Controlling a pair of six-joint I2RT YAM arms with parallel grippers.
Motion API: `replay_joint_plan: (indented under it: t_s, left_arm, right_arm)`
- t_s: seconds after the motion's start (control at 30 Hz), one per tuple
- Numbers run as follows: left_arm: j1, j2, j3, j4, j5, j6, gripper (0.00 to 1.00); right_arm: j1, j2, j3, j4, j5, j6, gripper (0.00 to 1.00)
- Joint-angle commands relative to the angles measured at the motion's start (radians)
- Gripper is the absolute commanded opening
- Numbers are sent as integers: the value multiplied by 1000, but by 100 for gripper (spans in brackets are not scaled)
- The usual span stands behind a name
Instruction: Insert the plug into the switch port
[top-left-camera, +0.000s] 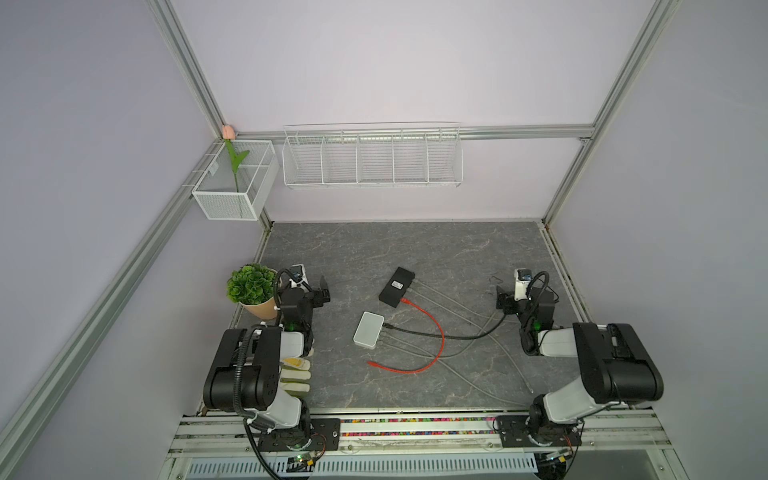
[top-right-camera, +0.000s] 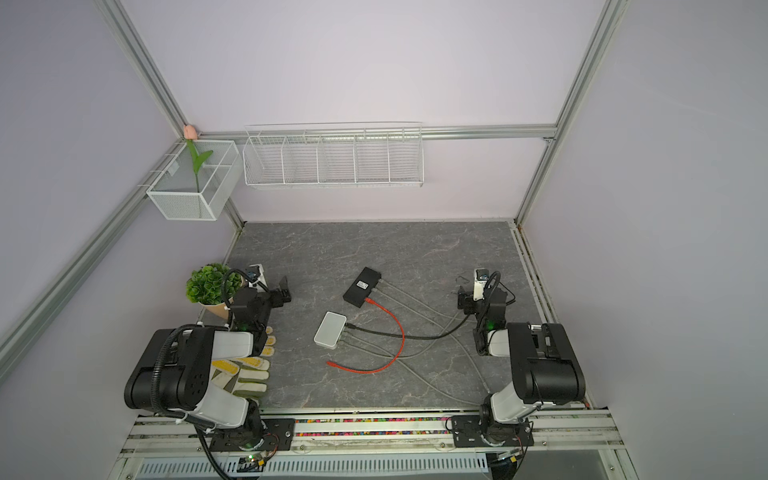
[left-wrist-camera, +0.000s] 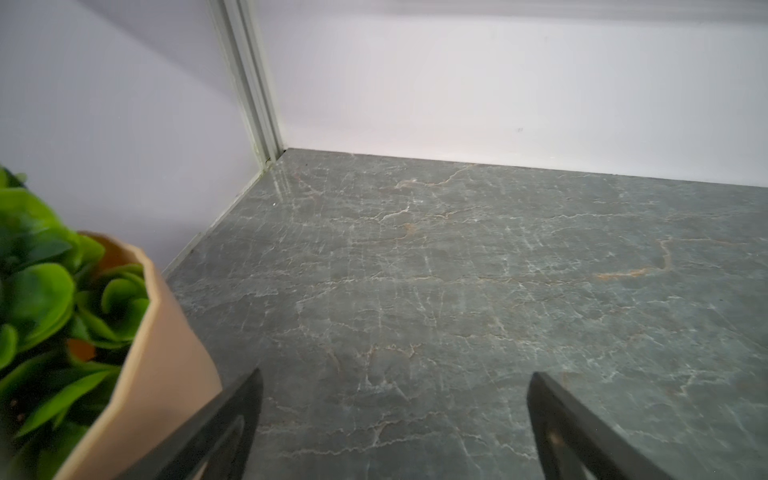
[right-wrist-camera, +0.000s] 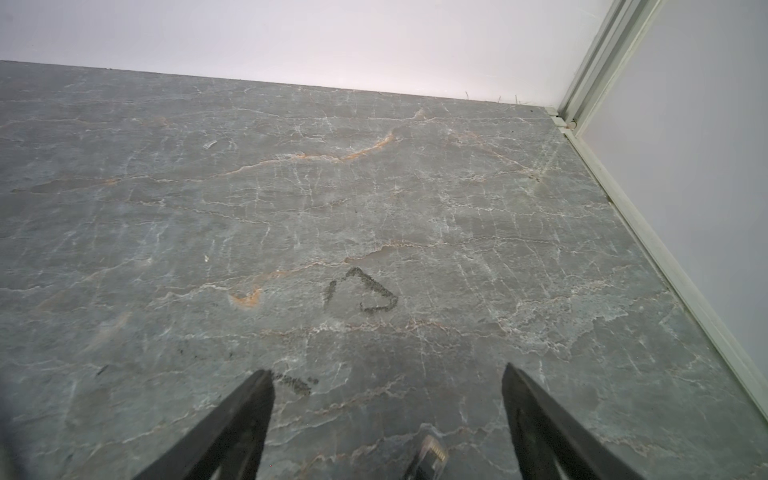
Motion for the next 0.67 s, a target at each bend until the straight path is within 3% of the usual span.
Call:
replay_joint_plan:
  t_s: [0.0, 0.13, 0.63]
  left_arm:
    - [6, 0, -3, 15, 63, 25, 99]
    - [19, -1, 22, -36, 2, -17, 99]
    - [17, 3, 28, -39, -27, -21, 99]
  right_arm:
    - [-2, -23, 2, 18, -57, -3, 89]
    - [-3, -24, 2, 16, -57, -3, 89]
    - [-3, -24, 3, 15, -59, -2, 89]
